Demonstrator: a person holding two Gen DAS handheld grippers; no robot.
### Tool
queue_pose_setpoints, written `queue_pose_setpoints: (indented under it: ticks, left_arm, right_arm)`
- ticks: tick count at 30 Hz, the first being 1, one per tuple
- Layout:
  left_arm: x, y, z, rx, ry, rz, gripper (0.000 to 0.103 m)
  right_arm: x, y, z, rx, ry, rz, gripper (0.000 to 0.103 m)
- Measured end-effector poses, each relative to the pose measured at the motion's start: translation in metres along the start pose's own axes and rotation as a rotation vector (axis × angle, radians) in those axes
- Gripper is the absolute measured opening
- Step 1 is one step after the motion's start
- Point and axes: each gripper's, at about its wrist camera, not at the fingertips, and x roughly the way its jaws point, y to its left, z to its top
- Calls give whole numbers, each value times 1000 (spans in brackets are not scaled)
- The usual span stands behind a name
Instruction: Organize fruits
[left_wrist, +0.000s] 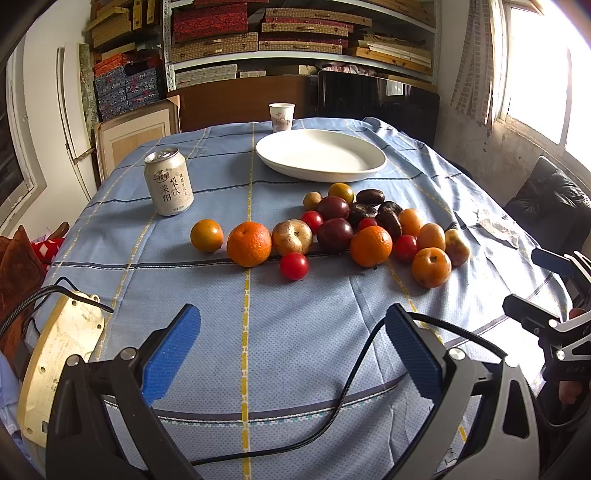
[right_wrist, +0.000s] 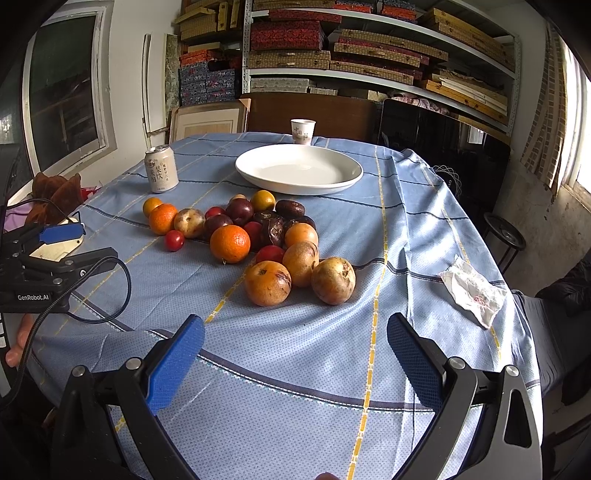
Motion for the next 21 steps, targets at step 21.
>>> queue_pose_setpoints:
  ticks: [21]
  left_arm:
    - [13, 24, 8, -47, -5, -3, 98]
  right_arm:
    - [13, -7, -3, 45, -28, 78, 96]
